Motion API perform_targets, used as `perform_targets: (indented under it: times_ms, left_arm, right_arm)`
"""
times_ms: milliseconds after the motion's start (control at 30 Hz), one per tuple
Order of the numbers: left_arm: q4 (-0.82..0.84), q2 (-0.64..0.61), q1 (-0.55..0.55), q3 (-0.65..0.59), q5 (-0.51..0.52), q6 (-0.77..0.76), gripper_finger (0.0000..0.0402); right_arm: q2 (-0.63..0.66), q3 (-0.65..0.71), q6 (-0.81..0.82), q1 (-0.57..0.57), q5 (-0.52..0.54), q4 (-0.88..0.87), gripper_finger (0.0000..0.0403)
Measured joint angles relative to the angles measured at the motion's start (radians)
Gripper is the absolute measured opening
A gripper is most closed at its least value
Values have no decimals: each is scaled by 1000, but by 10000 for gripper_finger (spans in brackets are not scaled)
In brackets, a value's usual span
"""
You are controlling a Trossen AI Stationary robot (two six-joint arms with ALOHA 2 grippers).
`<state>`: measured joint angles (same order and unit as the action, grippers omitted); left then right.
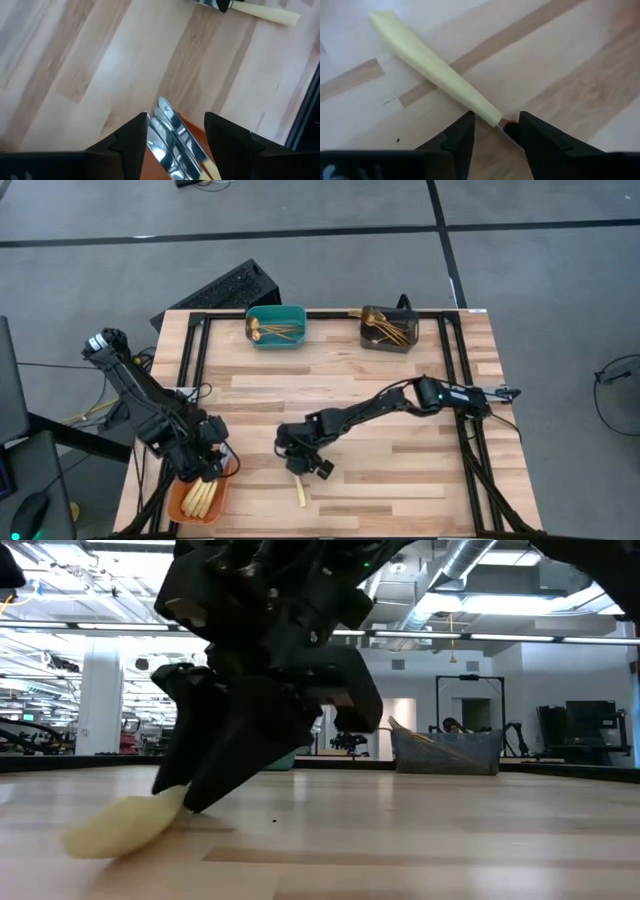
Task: Sort silverware by color (type)
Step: Put the yellow table knife into the orange bin
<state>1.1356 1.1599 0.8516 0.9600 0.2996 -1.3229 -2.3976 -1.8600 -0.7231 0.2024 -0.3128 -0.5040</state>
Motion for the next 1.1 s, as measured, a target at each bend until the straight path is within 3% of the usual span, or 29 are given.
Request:
perform_targets:
  times_ms: [367, 667, 933, 1100]
  left_arm:
    - [-1, 0, -27, 0, 71, 71, 183]
    - [-1, 0, -27, 0, 131, 75, 183]
    - [0, 0, -27, 0, 231, 109, 183]
    - [-12, 6, -27, 0, 342, 121, 183]
  right_arm:
    - [15, -54, 214, -125, 114, -327, 123]
    - [38, -50, 341, -267, 135, -342, 82]
    - [92, -51, 367, -304, 318, -396, 68]
    - [150, -8, 327, -315, 245, -457, 66]
